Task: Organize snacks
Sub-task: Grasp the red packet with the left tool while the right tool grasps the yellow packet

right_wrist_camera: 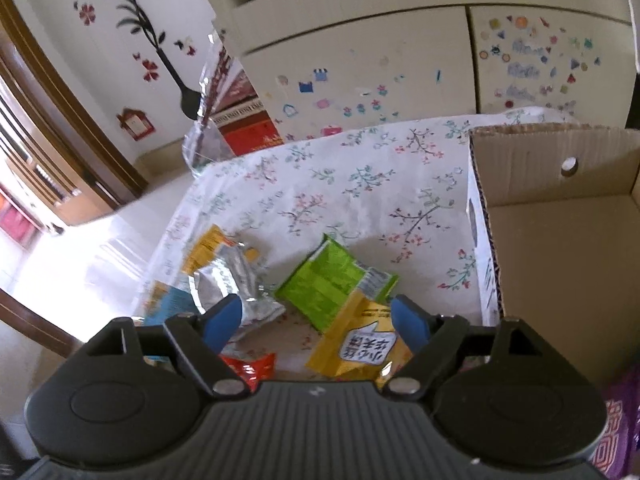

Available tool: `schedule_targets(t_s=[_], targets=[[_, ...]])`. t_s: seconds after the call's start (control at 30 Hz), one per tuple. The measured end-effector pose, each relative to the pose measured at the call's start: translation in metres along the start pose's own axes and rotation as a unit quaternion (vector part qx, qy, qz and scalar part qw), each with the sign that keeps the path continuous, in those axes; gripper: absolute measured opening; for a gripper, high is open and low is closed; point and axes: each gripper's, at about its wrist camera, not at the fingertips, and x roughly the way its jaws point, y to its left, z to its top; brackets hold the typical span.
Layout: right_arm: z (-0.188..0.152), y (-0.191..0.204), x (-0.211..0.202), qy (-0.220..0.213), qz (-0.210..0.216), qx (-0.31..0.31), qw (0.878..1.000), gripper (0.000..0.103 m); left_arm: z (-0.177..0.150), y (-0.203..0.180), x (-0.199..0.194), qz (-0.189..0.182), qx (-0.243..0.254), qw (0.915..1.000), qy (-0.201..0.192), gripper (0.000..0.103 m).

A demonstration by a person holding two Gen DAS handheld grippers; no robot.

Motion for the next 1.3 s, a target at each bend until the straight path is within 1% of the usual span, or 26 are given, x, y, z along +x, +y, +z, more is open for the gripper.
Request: schedule_targets(t_s=[0.1, 0.17, 0.3, 0.43, 0.53, 0.63, 0.73, 0.77, 0.8, 0.83, 0.9, 1.0, 1.1, 1.2, 1.3], targets=[[-0.002, 0.001, 0.010, 0.009, -0.007, 0.003, 1.000, 0.082, 0.001, 0.004, 0.000, -0.005, -0.009, 0.9999, 0.005, 0.071], [-0.003, 0.002, 0.017, 0.014, -0.010, 0.001, 1.000, 0.083, 0.001, 0.003, -0.001, -0.008, -0.007, 0.9999, 0.006, 0.070], [-0.008, 0.009, 0.029, 0.020, -0.045, -0.016, 0.999, 0.089, 0.000, 0.000, -0.001, -0.017, -0.006, 0.9997, 0.013, 0.071], [-0.011, 0.009, 0.036, 0.038, -0.041, -0.001, 0.998, 0.095, -0.001, -0.002, -0.002, -0.015, -0.004, 0.9998, 0.015, 0.071], [-0.011, 0.007, 0.032, 0.060, -0.014, 0.025, 0.998, 0.095, 0.000, 0.000, -0.003, -0.017, -0.012, 0.9996, 0.018, 0.073], [-0.013, 0.009, 0.030, 0.093, 0.037, 0.047, 0.994, 0.095, 0.000, 0.002, -0.006, -0.016, -0.015, 0.9996, 0.019, 0.074], [-0.014, 0.004, 0.024, 0.124, 0.098, 0.095, 0.983, 0.094, -0.002, 0.003, -0.011, -0.019, -0.013, 0.9996, 0.018, 0.075], [-0.015, 0.002, 0.021, 0.130, 0.114, 0.108, 0.979, 0.094, -0.003, 0.003, -0.013, -0.020, -0.012, 0.9996, 0.017, 0.075], [-0.014, 0.001, 0.017, 0.130, 0.121, 0.114, 0.978, 0.094, -0.003, 0.003, -0.014, -0.020, -0.012, 0.9996, 0.015, 0.075], [-0.013, 0.001, 0.012, 0.123, 0.114, 0.110, 0.980, 0.094, -0.004, 0.003, -0.015, -0.022, -0.011, 0.9996, 0.013, 0.075], [-0.011, 0.002, 0.002, 0.107, 0.085, 0.083, 0.987, 0.094, -0.003, 0.002, -0.016, -0.030, -0.011, 0.9995, 0.010, 0.075], [-0.014, 0.002, -0.005, 0.106, 0.041, 0.059, 0.992, 0.094, 0.000, 0.001, -0.017, -0.031, -0.015, 0.9994, 0.008, 0.075], [-0.019, 0.003, -0.005, 0.111, 0.034, 0.043, 0.992, 0.093, 0.007, 0.004, -0.021, -0.030, -0.027, 0.9992, 0.000, 0.077], [-0.023, 0.007, -0.001, 0.115, 0.014, 0.019, 0.993, 0.093, 0.010, 0.007, -0.021, -0.011, -0.031, 0.9994, -0.006, 0.079], [-0.031, 0.009, 0.008, 0.132, 0.002, 0.004, 0.991, 0.093, 0.013, 0.014, -0.020, -0.002, -0.046, 0.9989, -0.005, 0.079]])
